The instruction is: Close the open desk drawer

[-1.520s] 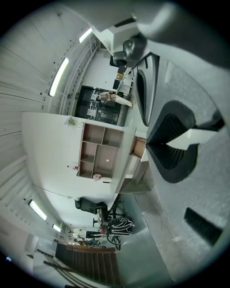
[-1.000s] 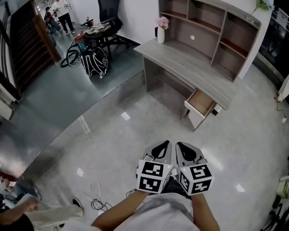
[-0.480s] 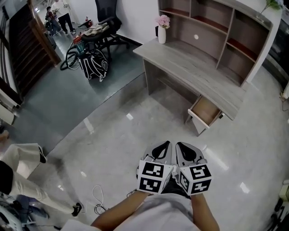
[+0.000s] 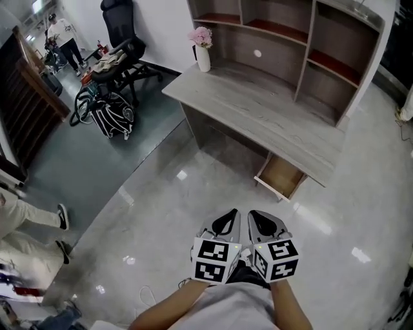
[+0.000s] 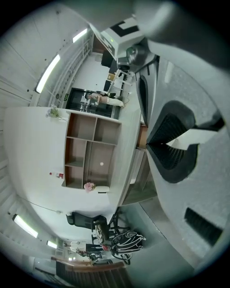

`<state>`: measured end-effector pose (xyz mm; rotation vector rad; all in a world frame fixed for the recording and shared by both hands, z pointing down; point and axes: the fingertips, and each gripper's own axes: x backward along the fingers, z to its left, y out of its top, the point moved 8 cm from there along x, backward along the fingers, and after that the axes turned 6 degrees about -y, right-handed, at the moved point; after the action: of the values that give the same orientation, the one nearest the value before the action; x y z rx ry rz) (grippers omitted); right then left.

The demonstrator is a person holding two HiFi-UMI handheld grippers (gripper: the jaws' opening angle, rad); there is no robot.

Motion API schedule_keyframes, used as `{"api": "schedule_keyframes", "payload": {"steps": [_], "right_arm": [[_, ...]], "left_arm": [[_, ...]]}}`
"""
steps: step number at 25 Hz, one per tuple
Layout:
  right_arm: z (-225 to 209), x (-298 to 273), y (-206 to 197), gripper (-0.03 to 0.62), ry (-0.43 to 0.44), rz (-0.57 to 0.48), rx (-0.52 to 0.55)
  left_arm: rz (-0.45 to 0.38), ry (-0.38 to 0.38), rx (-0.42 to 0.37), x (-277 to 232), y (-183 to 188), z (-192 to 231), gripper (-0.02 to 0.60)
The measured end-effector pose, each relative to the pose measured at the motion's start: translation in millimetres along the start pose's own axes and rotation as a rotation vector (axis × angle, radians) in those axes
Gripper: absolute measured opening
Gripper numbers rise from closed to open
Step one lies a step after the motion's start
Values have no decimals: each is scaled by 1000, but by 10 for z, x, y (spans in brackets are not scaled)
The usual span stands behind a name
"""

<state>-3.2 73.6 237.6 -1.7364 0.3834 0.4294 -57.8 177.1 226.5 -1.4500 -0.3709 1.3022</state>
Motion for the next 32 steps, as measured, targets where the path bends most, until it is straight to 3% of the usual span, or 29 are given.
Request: {"api": "schedule_keyframes", "payload": {"steps": [9, 18, 32], "right_arm": [[-644, -142, 183, 0, -108, -58, -89], [-1071, -242, 147, 0, -274, -91, -216], [-932, -1036, 71, 0, -600, -170, -517]], "left_arm": [[52, -97, -70, -751, 350, -138, 2], [104, -276, -175, -1363, 573, -202, 2], [225, -637, -343, -2075, 757, 558, 2]]}}
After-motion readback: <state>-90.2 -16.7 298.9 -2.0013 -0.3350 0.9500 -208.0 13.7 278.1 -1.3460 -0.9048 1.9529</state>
